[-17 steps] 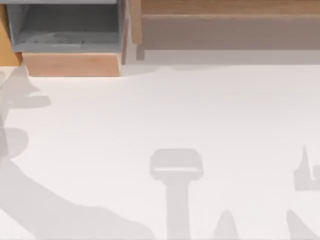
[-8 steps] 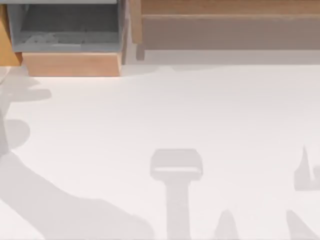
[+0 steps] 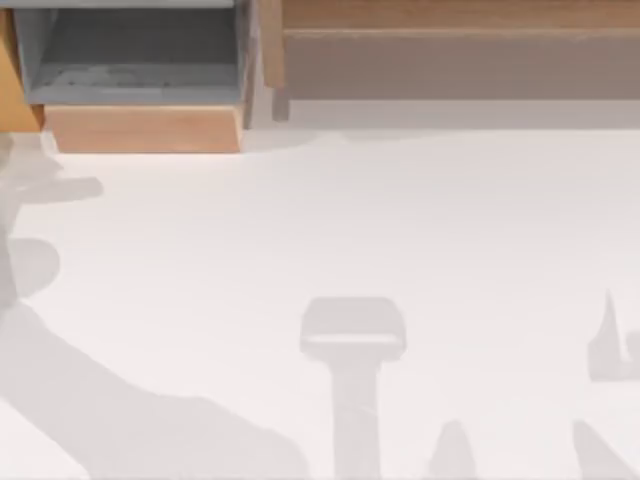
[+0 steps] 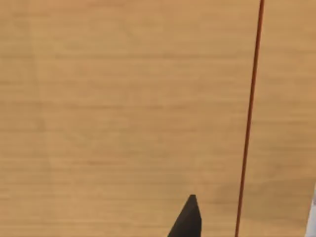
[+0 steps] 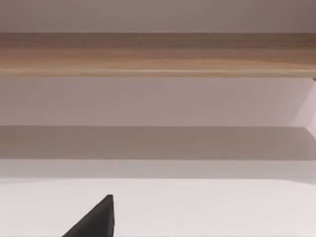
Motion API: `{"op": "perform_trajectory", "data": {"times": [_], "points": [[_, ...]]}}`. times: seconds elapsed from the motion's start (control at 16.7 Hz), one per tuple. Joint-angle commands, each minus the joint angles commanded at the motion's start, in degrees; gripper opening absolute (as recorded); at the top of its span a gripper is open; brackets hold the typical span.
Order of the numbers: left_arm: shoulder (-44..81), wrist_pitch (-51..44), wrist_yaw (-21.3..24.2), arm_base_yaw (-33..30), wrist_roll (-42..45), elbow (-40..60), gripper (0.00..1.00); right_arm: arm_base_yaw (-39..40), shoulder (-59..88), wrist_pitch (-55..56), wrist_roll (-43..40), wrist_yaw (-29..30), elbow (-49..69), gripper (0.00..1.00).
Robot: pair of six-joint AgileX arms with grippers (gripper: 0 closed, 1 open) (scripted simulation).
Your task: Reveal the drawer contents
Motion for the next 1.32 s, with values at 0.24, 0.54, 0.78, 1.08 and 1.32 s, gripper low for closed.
{"op": "perform_trajectory", "data": {"times": [0.24,0.54,0.78,1.08,1.32], "points": [[0.0,0.0,0.0,0.0,0.0,0.0,0.02,0.0,0.0,0.0,0.0,0.0,0.0,1.0],[0.0,0.0,0.0,0.0,0.0,0.0,0.0,0.0,0.0,0.0,0.0,0.0,0.0,1.0],[0.5,-0.52,0.02,0.21,-0.3,-0.07,0.0,0.0,0.0,0.0,0.0,0.0,0.0,1.0],[-2.37,2.66,1.55,1.74,-0.24,-6.27,0.0,0.0,0.0,0.0,0.0,0.0,0.0,1.0],[-6.06,7.06,3.56,3.82,-0.26,-14.57,0.0,0.0,0.0,0.0,0.0,0.0,0.0,1.0]]}}
